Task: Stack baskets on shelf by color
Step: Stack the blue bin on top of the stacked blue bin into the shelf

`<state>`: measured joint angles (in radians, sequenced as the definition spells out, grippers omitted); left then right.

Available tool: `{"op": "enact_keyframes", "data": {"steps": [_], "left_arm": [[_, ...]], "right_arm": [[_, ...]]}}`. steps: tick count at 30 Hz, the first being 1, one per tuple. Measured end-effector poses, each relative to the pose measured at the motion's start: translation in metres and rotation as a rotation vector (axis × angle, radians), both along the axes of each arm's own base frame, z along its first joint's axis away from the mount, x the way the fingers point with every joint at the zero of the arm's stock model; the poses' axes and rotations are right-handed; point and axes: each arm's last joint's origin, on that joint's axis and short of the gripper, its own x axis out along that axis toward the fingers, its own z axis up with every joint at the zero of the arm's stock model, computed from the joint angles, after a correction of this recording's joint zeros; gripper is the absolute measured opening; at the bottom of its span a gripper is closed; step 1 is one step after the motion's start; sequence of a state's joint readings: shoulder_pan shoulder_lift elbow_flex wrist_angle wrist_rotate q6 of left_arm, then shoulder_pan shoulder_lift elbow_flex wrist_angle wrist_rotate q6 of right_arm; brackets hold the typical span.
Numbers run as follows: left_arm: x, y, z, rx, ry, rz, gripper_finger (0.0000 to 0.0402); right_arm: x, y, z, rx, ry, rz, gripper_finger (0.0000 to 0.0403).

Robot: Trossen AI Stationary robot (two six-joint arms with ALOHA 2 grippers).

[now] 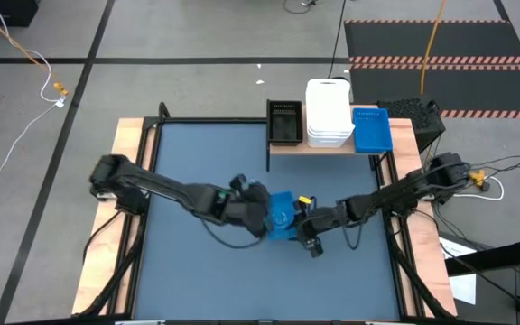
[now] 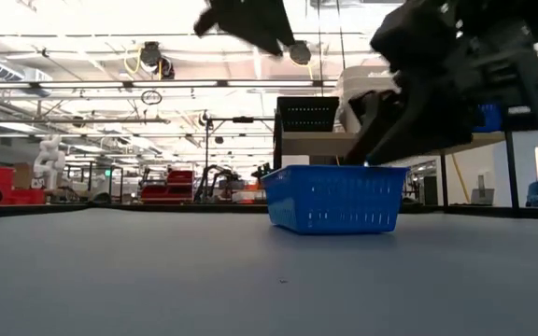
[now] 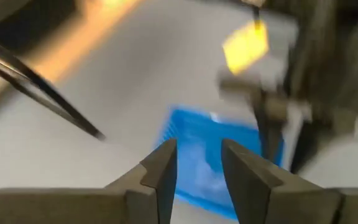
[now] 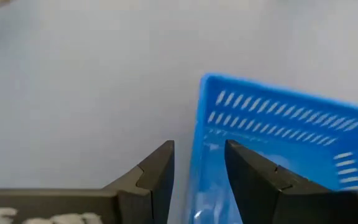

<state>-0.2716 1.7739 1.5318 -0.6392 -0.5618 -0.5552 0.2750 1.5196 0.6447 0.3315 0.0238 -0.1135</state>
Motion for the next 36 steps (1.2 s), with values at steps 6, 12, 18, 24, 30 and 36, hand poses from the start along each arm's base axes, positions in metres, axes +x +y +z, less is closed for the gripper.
{"op": "enact_keyframes", "data": {"steps": [6, 12, 18, 24, 30, 36], "left_arm": [[-0.032, 0.008, 0.049, 0.175, -0.114, 0.079, 0.0111], [-0.053, 0.009, 0.062, 0.278, -0.171, 0.266, 0.0095], [-0.065, 0.011, 0.053, 0.330, -0.116, 0.354, 0.0075], [-0.083, 0.007, 0.047, 0.330, -0.048, 0.390, 0.0055], [-0.132, -0.009, 0.052, 0.233, -0.021, 0.464, 0.0036], [-0.147, -0.030, 0.048, 0.210, -0.074, 0.418, 0.0018]], "right_arm": [[0.018, 0.005, -0.012, -0.013, 0.107, -0.015, 0.0131], [0.009, 0.004, -0.006, 0.012, 0.209, 0.051, 0.0039], [-0.018, 0.003, 0.043, 0.104, 0.257, 0.249, 0.0004], [-0.062, -0.003, 0.117, 0.043, 0.321, 0.244, 0.0002], [-0.113, -0.014, 0.188, -0.145, 0.273, 0.096, 0.0001], [-0.142, -0.028, 0.230, -0.211, 0.168, 0.082, 0.0001]]}}
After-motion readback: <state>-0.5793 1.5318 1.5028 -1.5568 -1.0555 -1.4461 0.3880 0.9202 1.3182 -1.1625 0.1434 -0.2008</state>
